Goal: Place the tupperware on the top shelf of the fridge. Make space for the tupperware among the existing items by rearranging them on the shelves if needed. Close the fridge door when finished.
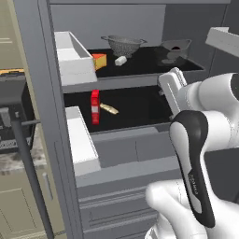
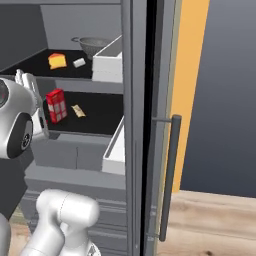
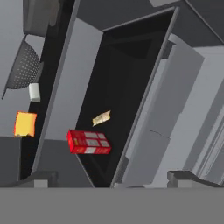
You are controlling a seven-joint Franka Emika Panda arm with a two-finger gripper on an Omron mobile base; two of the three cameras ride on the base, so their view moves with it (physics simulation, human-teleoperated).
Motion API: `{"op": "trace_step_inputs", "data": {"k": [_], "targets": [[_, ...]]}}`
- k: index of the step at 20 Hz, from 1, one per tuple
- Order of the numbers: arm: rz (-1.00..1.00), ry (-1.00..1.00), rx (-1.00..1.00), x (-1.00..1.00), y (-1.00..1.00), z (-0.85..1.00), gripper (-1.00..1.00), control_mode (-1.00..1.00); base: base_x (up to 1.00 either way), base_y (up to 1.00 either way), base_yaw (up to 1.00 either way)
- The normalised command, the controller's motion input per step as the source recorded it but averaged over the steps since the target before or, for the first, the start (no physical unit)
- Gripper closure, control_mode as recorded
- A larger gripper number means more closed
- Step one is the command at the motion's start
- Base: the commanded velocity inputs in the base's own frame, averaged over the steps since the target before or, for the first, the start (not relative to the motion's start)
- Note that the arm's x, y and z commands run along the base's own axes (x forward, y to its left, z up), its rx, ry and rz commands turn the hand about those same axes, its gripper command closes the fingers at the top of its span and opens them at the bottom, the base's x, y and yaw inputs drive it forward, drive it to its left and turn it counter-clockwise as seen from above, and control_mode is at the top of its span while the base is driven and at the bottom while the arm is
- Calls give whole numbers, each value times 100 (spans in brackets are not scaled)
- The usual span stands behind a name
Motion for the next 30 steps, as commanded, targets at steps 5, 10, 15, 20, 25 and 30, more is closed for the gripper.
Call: {"op": "trace_step_inputs", "data": {"k": [5, 10, 15, 20, 25, 30], "targets": [[0, 0, 0, 0, 0, 0, -100, 100, -42, 22, 18], [0, 0, 0, 0, 0, 0, -100, 100, -25, 28, 10], [0, 0, 0, 0, 0, 0, -100, 100, -24, 35, 0], [0, 0, 0, 0, 0, 0, -100, 100, -36, 7, 0], [0, 0, 0, 0, 0, 0, -100, 100, -30, -1, 0], [0, 1, -1, -3, 0, -1, -100, -100, -22, 0, 0]]}}
